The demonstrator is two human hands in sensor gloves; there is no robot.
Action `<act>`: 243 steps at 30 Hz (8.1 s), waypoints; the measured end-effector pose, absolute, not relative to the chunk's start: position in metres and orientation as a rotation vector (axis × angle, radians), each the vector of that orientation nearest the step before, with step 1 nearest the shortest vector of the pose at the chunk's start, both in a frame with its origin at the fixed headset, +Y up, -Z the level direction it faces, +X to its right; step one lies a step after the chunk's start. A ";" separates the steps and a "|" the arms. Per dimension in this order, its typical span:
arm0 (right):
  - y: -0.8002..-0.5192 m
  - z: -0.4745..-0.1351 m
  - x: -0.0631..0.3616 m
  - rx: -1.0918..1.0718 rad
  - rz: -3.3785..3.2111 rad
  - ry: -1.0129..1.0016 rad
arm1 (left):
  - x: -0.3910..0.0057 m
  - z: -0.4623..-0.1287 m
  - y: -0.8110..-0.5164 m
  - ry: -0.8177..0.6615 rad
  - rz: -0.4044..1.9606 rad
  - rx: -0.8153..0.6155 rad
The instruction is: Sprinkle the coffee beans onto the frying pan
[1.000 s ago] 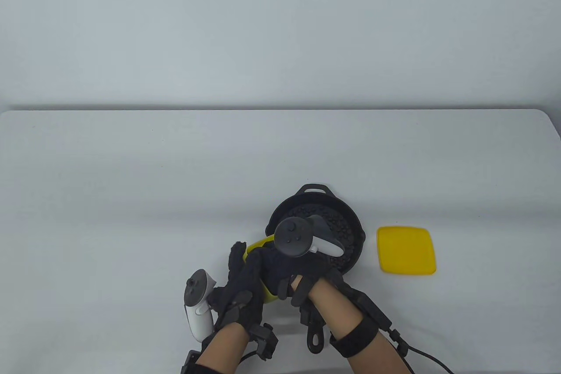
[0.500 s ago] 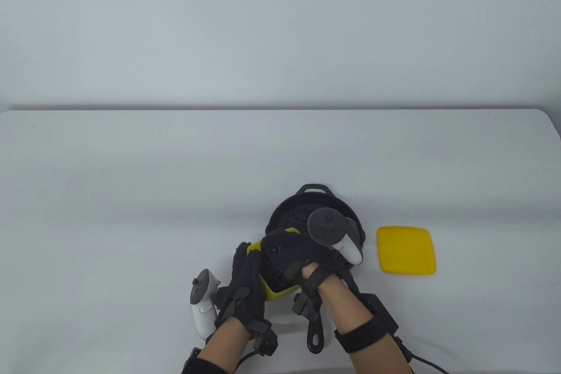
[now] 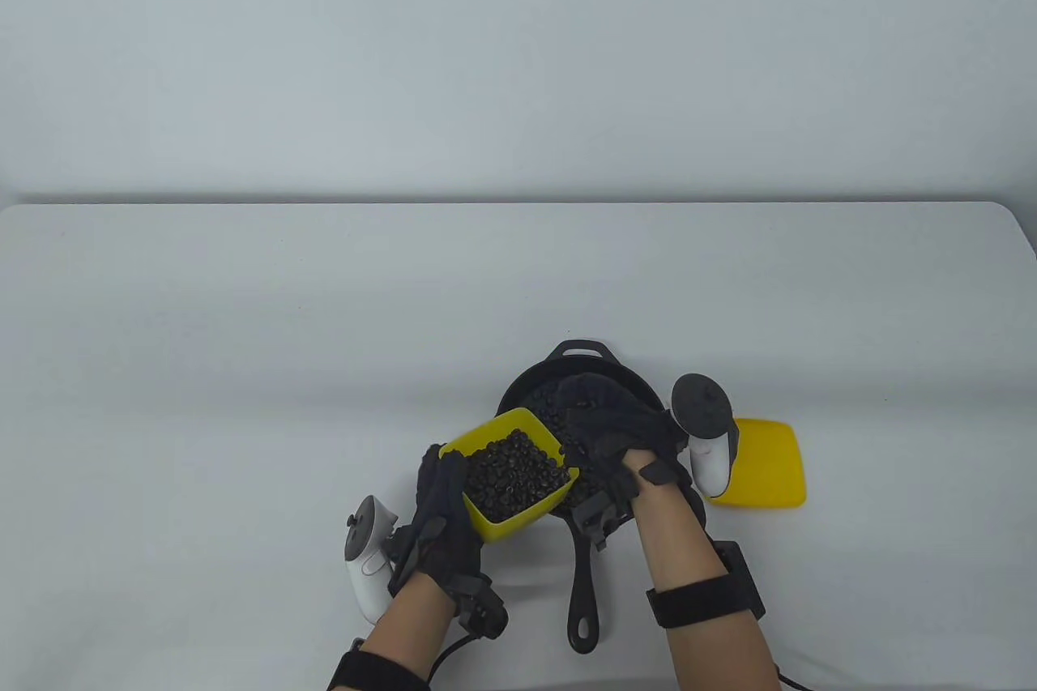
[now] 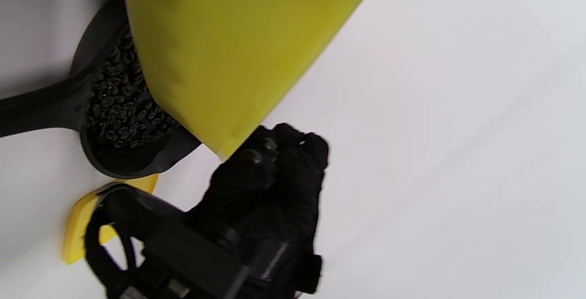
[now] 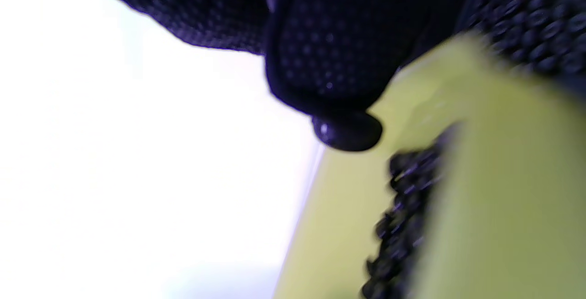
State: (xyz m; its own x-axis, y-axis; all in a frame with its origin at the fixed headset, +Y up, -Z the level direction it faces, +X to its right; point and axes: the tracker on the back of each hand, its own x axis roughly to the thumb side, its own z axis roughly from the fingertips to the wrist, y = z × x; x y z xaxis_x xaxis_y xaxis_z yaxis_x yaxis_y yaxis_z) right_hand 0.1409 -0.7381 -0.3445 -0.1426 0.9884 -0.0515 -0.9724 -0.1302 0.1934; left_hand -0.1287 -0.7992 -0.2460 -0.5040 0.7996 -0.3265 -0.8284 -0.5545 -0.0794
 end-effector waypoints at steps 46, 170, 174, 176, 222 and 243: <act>-0.678 -0.323 0.104 0.585 1.890 0.279 | -0.141 -0.243 -0.798 0.093 2.077 -0.353; -0.770 -0.374 0.251 0.656 3.348 1.184 | -0.135 -0.242 -0.784 -0.017 1.973 -0.364; -0.768 -0.370 0.252 0.660 3.359 1.183 | -0.133 -0.241 -0.785 -0.014 1.965 -0.375; -0.762 -0.367 0.252 0.664 3.328 1.136 | -0.132 -0.241 -0.785 -0.015 1.959 -0.383; -0.692 -0.261 0.112 0.569 2.206 0.061 | -0.130 -0.250 -0.780 -0.231 2.173 -0.416; -0.753 -0.265 0.129 0.433 1.730 0.104 | -0.113 -0.248 -0.777 -0.324 1.708 -0.423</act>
State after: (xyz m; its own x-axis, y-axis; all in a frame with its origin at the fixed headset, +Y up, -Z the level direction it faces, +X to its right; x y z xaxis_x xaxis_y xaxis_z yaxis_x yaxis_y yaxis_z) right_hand 0.1292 -0.7532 -0.2648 -0.1430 0.9631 0.2282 -0.9288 -0.2102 0.3052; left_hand -0.1135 -0.7767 -0.2484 -0.1490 0.9840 -0.0976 -0.8800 -0.1770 -0.4409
